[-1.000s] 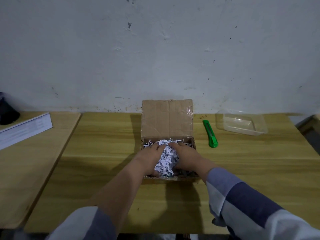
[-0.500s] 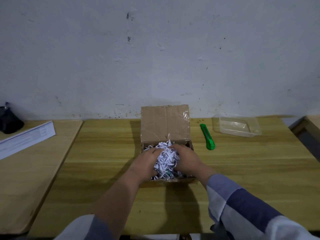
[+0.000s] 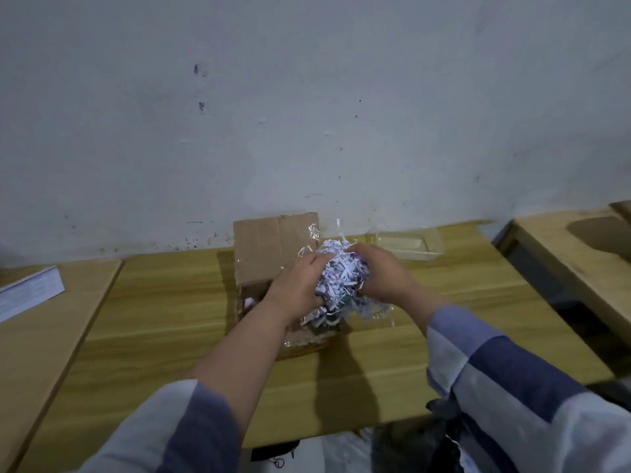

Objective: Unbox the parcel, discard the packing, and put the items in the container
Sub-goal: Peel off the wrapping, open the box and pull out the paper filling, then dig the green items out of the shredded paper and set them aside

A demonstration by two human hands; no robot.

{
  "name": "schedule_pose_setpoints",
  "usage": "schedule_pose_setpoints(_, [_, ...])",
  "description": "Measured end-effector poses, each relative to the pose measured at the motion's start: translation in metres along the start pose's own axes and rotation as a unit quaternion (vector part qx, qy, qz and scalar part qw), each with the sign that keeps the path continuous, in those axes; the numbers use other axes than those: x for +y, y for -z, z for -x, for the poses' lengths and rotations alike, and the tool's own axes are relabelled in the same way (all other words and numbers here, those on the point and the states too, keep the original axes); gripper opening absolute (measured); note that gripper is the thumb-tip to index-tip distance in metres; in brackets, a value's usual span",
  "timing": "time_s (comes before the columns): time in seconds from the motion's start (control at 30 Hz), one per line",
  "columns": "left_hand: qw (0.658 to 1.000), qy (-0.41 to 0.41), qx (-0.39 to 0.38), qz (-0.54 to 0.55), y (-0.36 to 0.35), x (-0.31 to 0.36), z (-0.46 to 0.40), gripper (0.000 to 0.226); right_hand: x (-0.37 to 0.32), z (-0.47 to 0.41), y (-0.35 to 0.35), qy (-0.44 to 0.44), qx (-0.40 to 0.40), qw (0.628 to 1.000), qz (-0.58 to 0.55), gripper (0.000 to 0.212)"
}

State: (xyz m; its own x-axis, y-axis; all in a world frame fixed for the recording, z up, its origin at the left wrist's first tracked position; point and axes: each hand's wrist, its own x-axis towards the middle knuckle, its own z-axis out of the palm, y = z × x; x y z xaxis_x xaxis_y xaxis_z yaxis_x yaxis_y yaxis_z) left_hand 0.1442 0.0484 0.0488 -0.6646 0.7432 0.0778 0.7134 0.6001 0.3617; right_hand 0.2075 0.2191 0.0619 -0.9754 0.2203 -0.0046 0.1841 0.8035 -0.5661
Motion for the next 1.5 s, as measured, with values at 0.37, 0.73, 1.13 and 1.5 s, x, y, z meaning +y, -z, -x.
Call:
schedule_pose_setpoints(0.37, [0.999, -0.007, -0.03, 0.021, -0.098, 0.119, -0.077, 0.09, 0.159, 0.028, 0.061, -0.029, -0.014, 0.999, 0.029, 0.071])
schedule_pose_setpoints(0.73, [0.994, 0.05, -0.095, -0.009, -0.176, 0.135, -0.074, 0.088, 0.24, 0.049, 0.026, -0.041, -0.115, 0.99, -0.066, 0.083])
schedule_pose_setpoints(1.13, [0.993, 0.08, -0.035, 0.073, -0.173, 0.157, -0.075, 0.059, 0.238, 0.043, 0.052, -0.005, -0.091, 0.994, -0.066, 0.026])
schedule_pose_setpoints(1.5, [0.989, 0.144, 0.005, 0.015, -0.187, 0.125, -0.048, 0.046, 0.272, 0.053, 0.054, -0.081, -0.066, 0.994, 0.045, 0.026])
